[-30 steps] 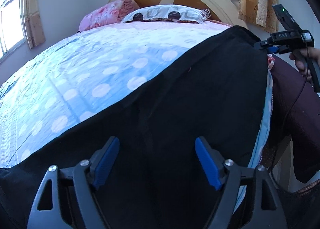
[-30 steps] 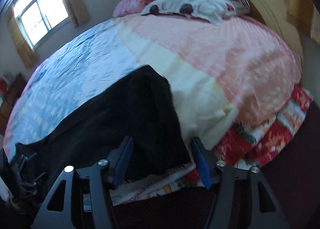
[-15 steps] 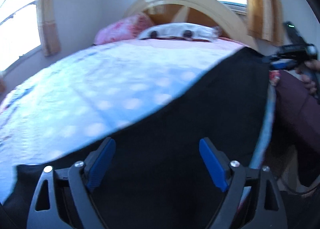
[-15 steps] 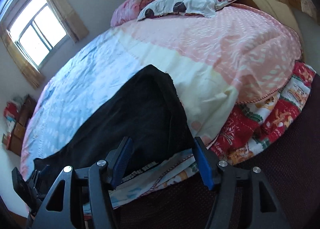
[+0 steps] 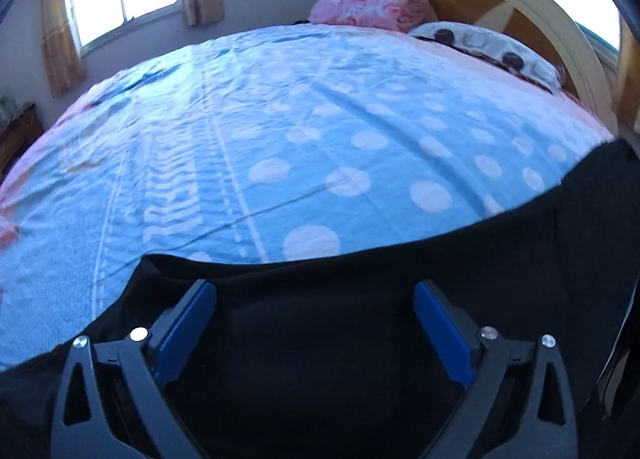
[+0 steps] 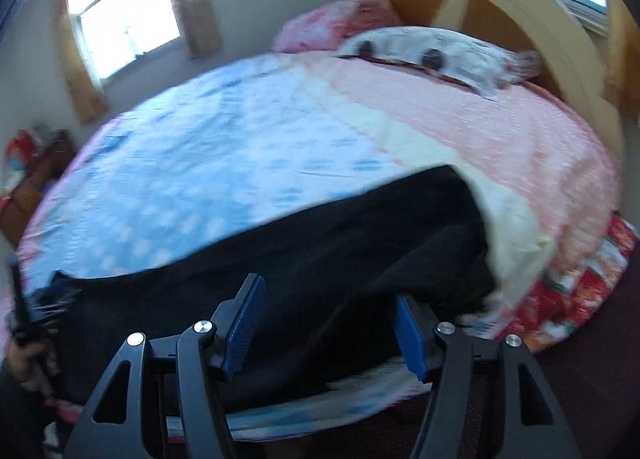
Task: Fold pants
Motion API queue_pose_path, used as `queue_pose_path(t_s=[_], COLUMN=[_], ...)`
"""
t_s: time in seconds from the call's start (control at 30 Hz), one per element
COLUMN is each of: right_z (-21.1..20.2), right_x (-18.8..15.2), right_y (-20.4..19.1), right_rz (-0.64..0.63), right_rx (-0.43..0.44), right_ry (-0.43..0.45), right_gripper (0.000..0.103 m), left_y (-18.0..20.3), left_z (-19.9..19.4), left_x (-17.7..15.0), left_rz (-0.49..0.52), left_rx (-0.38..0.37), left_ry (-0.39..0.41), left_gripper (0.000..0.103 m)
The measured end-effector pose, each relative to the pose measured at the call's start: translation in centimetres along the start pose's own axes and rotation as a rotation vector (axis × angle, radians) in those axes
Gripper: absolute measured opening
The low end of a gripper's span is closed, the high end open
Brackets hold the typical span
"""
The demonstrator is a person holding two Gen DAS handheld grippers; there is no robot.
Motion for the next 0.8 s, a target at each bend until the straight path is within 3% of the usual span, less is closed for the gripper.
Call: queue_pose_path(t_s=[0.1,0.17,0.2,0.3,0.37,0.47,0.57,0.7,0.8], right_z=[-0.5,-1.1,-1.5,-1.3,-0.6,0.3,1.2,2.3,2.3], right_x=[-0.6,-1.1,-1.3,-2.0,-2.2,-2.0,-2.2,-2.5,-2.7], right_y=[6.5,10.3,11.5,13.1,12.6,11.3,10.7,11.7,12.1], right_rz=[0.14,0.265,0.321,0.492,0.516,0.515,0.535,0.606,0.618], right_rx=[-0.127,-0.139,-0.099,0.165,0.243,0.312,0.312,0.381,0.403], right_ry=[-0.007,-0.004,0.002,0.0,-0.012,-0.02,-0.027,-0.032,-0.033], right_gripper=[0.063,0.063,0.063,0.063,0.063,0.063,0.063,0.062,0.055], left_y=[0.1,0.1,0.4,2.9,5.6,10.0,13.7,16.5,17.4], left_z=[0.0,-0.5,-0.9,-2.7,-3.4,-3.1,-2.4,-0.9,-0.5], left_x=[-0.1,0.2,0.8,1.8,2.3,2.8,2.9,2.5,1.8], left_rz=[-0.004,-0.01,-0.01,0.014,0.043,0.118,0.186,0.225,0.24], left_rx=[0.002,0.036,0.046,-0.021,-0.082,-0.157,-0.211,-0.236,-0.23], left_ry=[0.002,-0.002,0.013,0.072,0.101,0.085,0.078,0.032,0.002], left_gripper=[0.102,0.101,0.101,0.101,0.101,0.101,0.101,0.101,0.101])
Point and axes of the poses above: each gripper's, at about its wrist camera, not at the fingertips, and z roughly the way its jaws point, y to its right, x to its top, the point moved 4 cm from there along z, roughly the way its jaws point
